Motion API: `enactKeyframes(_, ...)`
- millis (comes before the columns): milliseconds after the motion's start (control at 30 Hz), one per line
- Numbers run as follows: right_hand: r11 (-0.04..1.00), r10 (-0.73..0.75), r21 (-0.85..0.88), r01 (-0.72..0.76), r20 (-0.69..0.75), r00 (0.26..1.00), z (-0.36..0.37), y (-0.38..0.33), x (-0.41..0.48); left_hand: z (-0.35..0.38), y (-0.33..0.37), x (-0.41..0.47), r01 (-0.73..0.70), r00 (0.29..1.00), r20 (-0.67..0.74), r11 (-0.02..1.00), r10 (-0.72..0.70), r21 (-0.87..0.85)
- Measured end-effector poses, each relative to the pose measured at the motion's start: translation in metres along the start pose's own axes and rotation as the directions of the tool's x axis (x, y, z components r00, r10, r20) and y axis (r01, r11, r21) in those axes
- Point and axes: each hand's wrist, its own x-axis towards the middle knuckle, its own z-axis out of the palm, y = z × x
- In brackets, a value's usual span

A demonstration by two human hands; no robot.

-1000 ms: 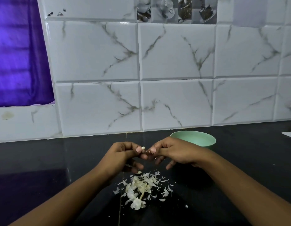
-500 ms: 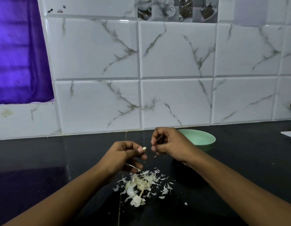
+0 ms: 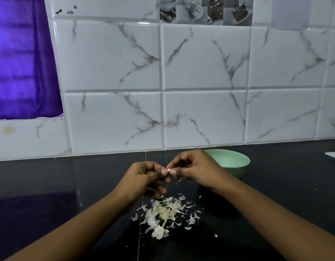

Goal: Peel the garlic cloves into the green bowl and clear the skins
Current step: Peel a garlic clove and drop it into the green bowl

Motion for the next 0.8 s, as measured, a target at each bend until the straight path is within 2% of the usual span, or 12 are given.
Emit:
enactKeyframes(67, 0.999, -0.034, -0.022, 0.034, -0.038, 0.999, 0.001, 0.001, 0.001, 0.001, 0.0, 0.0, 0.014, 1.0, -0.002, 1.0, -0.014, -0.013)
enactKeyframes(133, 0.987, -0.12, -0.12, 0.111, -0.069, 0.99, 0.002, 0.003, 0.001, 0.0, 0.001, 0.0, 0.063, 0.998, 0.016, 0.997, -0.062, -0.055)
enactKeyframes(233, 0.923, -0.294, -0.285, 0.259, -0.089, 0.952, 0.004, 0.004, 0.0, -0.002, 0.005, 0.001, 0.195, 0.977, 0.119, 0.967, -0.177, -0.164)
enactKeyframes(333, 0.866, -0.412, -0.342, 0.365, -0.072, 0.908, 0.004, 0.003, -0.001, -0.005, 0.008, 0.001, 0.282, 0.949, 0.214, 0.924, -0.23, -0.259)
enactKeyframes(433, 0.895, -0.397, -0.259, 0.363, -0.094, 0.913, 0.004, 0.004, -0.002, -0.005, 0.01, 0.0, 0.318, 0.934, 0.268, 0.894, -0.237, -0.317)
enactKeyframes(533, 0.961, -0.266, -0.102, 0.255, -0.112, 0.957, 0.004, 0.003, -0.001, -0.003, 0.012, -0.001, 0.326, 0.938, 0.234, 0.88, -0.256, -0.345)
enactKeyframes(600, 0.988, -0.141, 0.051, 0.146, -0.084, 0.986, 0.002, 0.001, -0.001, -0.003, 0.01, 0.0, 0.212, 0.974, 0.123, 0.954, -0.189, -0.212)
enactKeyframes(633, 0.991, -0.095, 0.089, 0.101, -0.072, 0.993, 0.001, 0.001, -0.001, -0.005, 0.009, -0.001, 0.101, 0.993, 0.058, 0.994, -0.098, -0.051)
enactKeyframes(667, 0.992, -0.064, 0.101, 0.07, -0.067, 0.996, 0.0, 0.001, -0.001, -0.007, 0.007, -0.001, -0.027, 1.0, 0.015, 0.988, 0.025, 0.152)
enactKeyframes(733, 0.993, -0.042, 0.105, 0.049, -0.064, 0.997, -0.001, -0.002, -0.001, -0.012, 0.005, -0.001, -0.244, 0.955, -0.013, 0.81, 0.296, 0.533)
enactKeyframes(767, 0.993, -0.038, 0.109, 0.046, -0.068, 0.997, 0.0, -0.002, -0.001, -0.014, 0.005, -0.002, -0.3, 0.917, -0.027, 0.73, 0.399, 0.614)
enactKeyframes(800, 0.993, -0.032, 0.113, 0.04, -0.074, 0.997, 0.0, -0.003, -0.001, -0.015, 0.005, -0.002, -0.341, 0.885, -0.039, 0.701, 0.465, 0.627)
